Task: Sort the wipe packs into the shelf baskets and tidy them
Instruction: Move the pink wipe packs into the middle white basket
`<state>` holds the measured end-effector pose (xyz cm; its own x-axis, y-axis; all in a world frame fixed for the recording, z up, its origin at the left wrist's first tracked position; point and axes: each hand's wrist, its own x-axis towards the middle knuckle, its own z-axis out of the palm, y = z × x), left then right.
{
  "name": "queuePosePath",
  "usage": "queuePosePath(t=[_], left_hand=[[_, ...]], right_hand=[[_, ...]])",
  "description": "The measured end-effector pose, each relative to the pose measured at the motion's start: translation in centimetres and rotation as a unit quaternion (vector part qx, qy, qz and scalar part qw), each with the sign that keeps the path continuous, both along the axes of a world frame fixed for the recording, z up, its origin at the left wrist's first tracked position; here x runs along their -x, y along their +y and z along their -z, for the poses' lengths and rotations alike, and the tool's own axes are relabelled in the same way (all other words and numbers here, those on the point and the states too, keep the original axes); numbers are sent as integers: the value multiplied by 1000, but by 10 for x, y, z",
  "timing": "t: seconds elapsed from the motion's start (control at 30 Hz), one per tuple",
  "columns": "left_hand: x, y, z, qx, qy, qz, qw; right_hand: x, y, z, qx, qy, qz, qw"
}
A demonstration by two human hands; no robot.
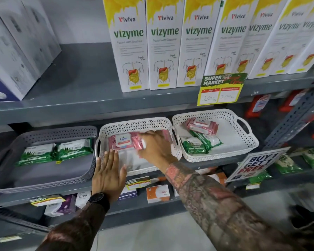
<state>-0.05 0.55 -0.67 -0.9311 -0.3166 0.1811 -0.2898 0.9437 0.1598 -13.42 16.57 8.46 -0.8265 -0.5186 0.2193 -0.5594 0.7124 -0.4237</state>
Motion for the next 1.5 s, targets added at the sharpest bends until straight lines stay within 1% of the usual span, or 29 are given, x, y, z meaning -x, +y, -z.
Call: queuePosePath(t=[0.13, 0.23, 0.33, 0.4, 0.47, 0.57, 0.63, 0.7, 0.8, 0.87, 0.9, 0.97, 1.07, 1.27, 1.33, 1.43, 1.5], left_hand=[[0, 0, 0, 7, 1, 2, 1000], [-1, 0, -1, 6, -4, 4, 1000], [-1, 1, -4, -2, -4, 0, 1000], [0, 4, -8, -19, 5, -7, 1000], [6, 10, -13, -33, 9, 2, 999], [26, 29, -20, -52, -12, 55, 997], [41, 44, -23, -46, -35, 87, 995], [51, 54, -21, -30, -51, 93, 994], [55, 59, -14, -19, -51, 78, 996], [55, 60, -10, -10, -51, 77, 996], [54, 60, -8, -10, -49, 76, 996], [55, 61, -9, -11, -52, 74, 996], [56, 62, -11, -13, -62, 74, 995], [53, 63, -11, -24, -58, 71, 995], [54, 61, -11, -29, -57, 67, 996], [54, 60, -13, -30, -60, 61, 996], [54, 61, -14, -37, -51, 60, 996]], right_hand=[[-1, -32, 27, -97, 13, -23, 995], [4, -37, 39, -123, 53, -35, 990], [9, -31, 37, -98, 57, -56, 992], [19, -18, 26, -73, 82, -47, 993], [37, 2, 14, -31, 115, -13, 993], [74, 37, -1, 18, 132, 70, 989], [102, 63, -2, -7, 110, 133, 985], [127, 86, 4, -86, 68, 179, 978], [159, 120, 17, -192, -21, 206, 959], [170, 135, 26, -226, -62, 207, 950], [172, 140, 28, -225, -77, 205, 949], [175, 145, 33, -196, -94, 200, 955], [177, 147, 32, -158, -97, 195, 963], [182, 153, 26, -161, -96, 178, 966], [180, 155, 23, -150, -91, 188, 966], [167, 155, 15, -97, -55, 213, 971], [150, 148, 5, -23, 1, 202, 979]])
